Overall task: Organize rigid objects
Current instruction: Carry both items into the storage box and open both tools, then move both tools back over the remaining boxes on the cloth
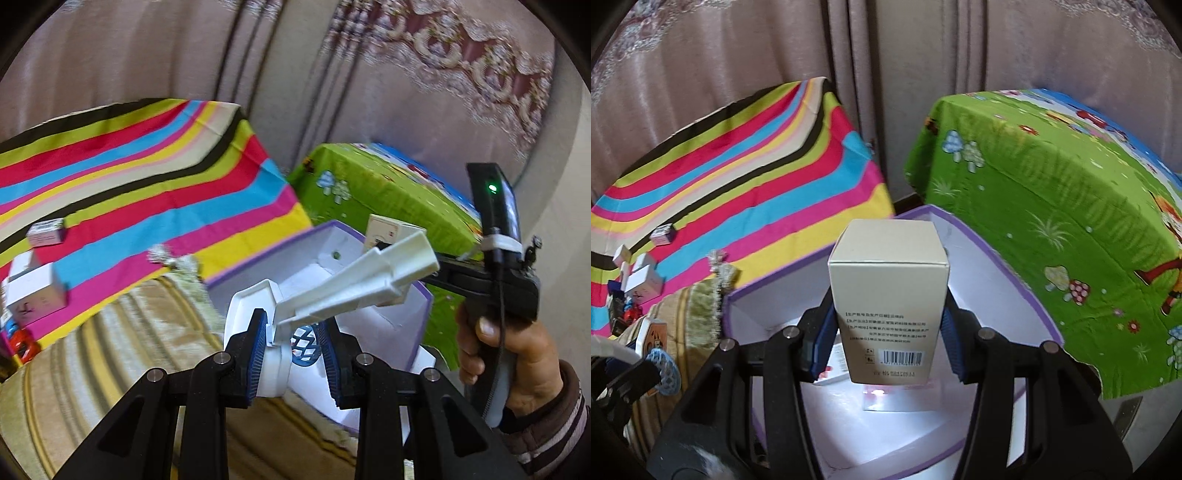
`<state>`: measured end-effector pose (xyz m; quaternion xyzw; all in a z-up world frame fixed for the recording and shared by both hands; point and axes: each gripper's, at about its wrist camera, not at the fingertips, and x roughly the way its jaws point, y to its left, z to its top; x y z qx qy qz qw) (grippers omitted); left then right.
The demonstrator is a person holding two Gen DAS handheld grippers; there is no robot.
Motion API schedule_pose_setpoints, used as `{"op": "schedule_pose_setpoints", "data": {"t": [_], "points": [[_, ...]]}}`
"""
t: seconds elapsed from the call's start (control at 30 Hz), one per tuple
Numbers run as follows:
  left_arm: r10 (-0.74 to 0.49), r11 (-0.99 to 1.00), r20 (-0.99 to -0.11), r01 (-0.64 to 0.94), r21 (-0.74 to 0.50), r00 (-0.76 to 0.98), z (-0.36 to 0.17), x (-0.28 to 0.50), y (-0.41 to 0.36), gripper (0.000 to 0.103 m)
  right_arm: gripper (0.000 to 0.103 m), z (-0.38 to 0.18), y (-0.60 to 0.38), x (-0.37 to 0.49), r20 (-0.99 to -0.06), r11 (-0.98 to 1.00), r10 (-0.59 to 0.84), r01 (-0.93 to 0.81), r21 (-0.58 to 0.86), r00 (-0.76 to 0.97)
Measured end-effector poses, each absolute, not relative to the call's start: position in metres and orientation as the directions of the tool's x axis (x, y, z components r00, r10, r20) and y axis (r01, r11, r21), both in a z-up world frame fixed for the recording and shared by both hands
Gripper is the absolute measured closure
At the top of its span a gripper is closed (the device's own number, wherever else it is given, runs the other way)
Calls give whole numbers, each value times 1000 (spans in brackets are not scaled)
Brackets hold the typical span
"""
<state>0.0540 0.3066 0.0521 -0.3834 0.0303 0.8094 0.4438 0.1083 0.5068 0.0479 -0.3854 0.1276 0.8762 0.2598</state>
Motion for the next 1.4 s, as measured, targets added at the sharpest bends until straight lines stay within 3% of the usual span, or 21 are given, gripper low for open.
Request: {"op": "schedule_pose_setpoints", "data": {"t": [0.07,0.13,0.2,0.23,0.3,0.67,0.93,1.4], "points": [[701,-588,-650,-754,-295,-293,51,57,313,66,48,46,512,112,-748,-821,359,-570,31,-558],[699,-584,-656,-757,-295,-284,50,58,316,39,47,45,516,116,-750,-811,369,-585,29,-549],[701,-585,-653,-756,-294,-289,50,58,316,33,40,43,520,118,-757,-802,378,-597,20,-533],[703,-584,-651,-755,-298,-287,50,58,315,33,31,42,521,119,-759,-800,378,-600,21,-531],[702,-590,-652,-747,-307,-287,49,56,314,33,26,42,523,120,-759,-795,381,-606,23,-529],[634,-701,-660,-659,-271,-404,54,44,285,32,26,40,498,106,-768,-840,332,-542,24,-549],[590,-783,-655,-535,-318,-473,53,21,239,32,26,39,459,88,-772,-890,268,-455,31,-577],[436,-887,-666,-165,-431,-605,41,-24,119,32,25,34,391,55,-787,-960,155,-279,23,-598]]}}
